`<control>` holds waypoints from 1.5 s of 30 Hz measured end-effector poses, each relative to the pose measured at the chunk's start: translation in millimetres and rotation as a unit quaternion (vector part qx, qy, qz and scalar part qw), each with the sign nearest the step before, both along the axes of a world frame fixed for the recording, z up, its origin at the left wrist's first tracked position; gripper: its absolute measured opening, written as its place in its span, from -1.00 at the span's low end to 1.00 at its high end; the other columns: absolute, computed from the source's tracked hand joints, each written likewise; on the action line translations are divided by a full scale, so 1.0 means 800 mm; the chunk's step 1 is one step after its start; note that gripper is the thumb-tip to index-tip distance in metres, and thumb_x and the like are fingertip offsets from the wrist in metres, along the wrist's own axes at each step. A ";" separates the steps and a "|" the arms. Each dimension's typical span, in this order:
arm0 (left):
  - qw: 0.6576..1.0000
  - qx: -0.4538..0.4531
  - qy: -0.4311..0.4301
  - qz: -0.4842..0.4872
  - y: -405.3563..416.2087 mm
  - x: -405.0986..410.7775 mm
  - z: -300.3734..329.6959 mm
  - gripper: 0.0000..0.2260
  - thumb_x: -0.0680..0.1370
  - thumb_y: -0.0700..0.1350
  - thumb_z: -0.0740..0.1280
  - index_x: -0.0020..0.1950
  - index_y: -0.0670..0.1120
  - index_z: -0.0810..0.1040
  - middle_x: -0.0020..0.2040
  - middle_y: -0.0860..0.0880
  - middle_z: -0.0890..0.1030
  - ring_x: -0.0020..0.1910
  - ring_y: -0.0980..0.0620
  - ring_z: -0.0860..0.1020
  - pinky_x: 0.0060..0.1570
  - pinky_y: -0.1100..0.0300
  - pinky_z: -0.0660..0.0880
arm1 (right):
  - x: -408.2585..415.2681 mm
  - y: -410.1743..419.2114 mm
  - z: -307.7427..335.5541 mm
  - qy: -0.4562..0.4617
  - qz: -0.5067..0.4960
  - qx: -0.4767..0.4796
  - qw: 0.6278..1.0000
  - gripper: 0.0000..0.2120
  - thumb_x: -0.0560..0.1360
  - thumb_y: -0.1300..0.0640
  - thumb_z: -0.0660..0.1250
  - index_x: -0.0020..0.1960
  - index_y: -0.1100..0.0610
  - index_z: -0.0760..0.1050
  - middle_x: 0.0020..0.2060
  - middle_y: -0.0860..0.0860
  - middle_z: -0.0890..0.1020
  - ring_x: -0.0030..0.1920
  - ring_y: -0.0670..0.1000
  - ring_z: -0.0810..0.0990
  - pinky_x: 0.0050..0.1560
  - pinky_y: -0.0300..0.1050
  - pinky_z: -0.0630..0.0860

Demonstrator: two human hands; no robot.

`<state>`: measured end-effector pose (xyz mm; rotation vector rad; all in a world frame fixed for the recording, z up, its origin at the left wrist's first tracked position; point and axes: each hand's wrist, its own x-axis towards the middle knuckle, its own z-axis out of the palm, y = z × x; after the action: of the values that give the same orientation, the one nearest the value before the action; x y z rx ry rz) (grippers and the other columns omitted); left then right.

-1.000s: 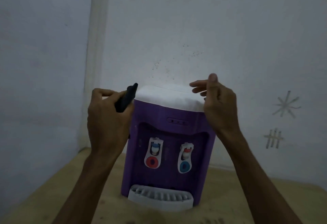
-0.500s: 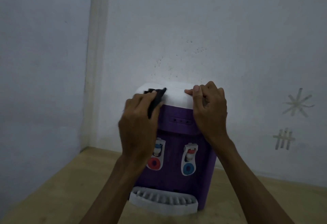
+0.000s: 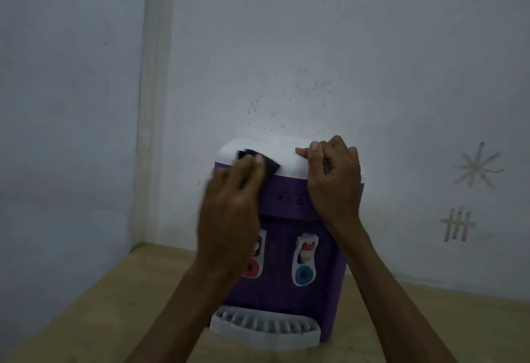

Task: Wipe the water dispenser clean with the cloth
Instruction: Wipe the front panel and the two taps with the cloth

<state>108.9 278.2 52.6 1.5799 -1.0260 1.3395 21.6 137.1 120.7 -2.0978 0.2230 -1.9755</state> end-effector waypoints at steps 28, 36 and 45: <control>0.998 -0.007 0.015 -0.056 0.008 0.031 -0.041 -0.59 0.66 -0.16 0.15 0.49 -0.21 0.47 0.33 -0.15 0.56 0.16 -0.14 0.48 0.04 -0.04 0.67 | 0.001 0.005 -0.006 -0.009 -0.004 0.008 1.000 -0.67 0.69 0.08 0.17 0.03 0.04 0.72 -0.18 -0.19 0.49 -0.11 -0.06 0.39 -0.09 -0.14 0.36; 0.998 -0.007 0.025 -0.048 -0.007 0.020 -0.061 -0.58 0.64 -0.16 0.21 0.51 -0.21 0.45 0.36 -0.20 0.54 0.20 -0.18 0.47 0.07 -0.08 0.67 | 0.000 0.005 -0.008 -0.008 -0.002 0.010 1.000 -0.69 0.70 0.08 0.18 0.06 0.04 0.72 -0.16 -0.14 0.51 -0.08 -0.06 0.40 -0.08 -0.08 0.44; 0.995 0.014 -0.092 -0.038 -0.015 0.028 -0.083 -0.63 0.69 -0.16 0.22 0.49 -0.21 0.43 0.46 -0.16 0.40 0.20 -0.15 0.43 0.21 0.04 0.52 | 0.000 0.007 -0.007 -0.011 -0.006 0.013 1.000 -0.68 0.70 0.08 0.18 0.04 0.06 0.72 -0.17 -0.16 0.49 -0.09 -0.08 0.39 -0.10 -0.15 0.41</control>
<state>131.0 266.3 -14.2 1.4435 -1.2096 1.4429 21.2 142.4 115.2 -2.0621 0.2563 -1.9893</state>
